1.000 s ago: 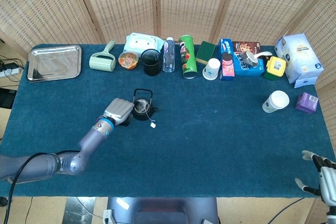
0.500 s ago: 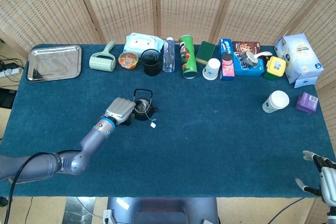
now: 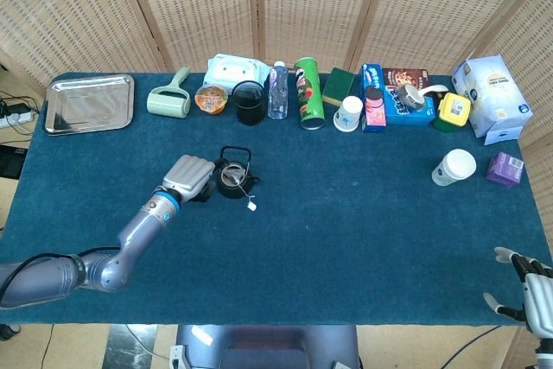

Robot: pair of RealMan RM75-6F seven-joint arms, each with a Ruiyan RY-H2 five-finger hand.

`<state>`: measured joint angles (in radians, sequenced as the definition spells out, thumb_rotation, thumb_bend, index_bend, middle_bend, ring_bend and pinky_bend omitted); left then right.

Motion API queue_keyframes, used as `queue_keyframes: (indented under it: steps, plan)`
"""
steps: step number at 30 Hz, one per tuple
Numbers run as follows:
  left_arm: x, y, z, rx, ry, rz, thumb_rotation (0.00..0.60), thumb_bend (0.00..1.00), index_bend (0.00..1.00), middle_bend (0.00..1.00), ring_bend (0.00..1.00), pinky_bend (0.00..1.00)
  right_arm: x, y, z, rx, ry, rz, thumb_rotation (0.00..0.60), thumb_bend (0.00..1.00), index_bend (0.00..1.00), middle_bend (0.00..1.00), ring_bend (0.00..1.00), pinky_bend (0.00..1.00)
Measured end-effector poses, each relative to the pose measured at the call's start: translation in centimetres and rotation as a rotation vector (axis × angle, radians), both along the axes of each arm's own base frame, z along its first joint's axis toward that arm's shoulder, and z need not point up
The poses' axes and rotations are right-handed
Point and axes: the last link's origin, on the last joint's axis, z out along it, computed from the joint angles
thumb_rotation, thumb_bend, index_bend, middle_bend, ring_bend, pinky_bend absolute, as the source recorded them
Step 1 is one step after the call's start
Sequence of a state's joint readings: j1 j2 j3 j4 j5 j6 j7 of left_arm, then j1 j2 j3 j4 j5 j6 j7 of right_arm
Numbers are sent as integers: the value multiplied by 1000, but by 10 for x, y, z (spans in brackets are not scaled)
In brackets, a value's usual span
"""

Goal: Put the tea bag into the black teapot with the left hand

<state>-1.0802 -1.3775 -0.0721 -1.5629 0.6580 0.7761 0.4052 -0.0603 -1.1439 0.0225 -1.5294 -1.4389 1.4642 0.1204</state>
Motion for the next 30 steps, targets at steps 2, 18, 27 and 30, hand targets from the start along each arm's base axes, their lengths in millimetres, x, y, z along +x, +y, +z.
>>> queue_keyframes:
  steps: [2,18,27,30]
  plan:
    - [0,-1,-4,-11,5,2,600,653,186,1000,1000,947,0,0,0,0,0,-1,600,238,231,332,280,249]
    - [0,-1,-28,-53,49,4,600,650,186,1000,1000,946,-4,3,1,-5,-3,-14,600,238,231,332,280,250]
    - [-11,1,-26,-54,79,34,600,647,185,1000,1000,946,-2,2,1,-4,-2,-7,600,237,231,331,280,249]
    - [-13,2,-24,-49,75,44,600,646,186,1000,1000,947,-2,3,1,-5,-1,-7,600,238,231,331,280,250]
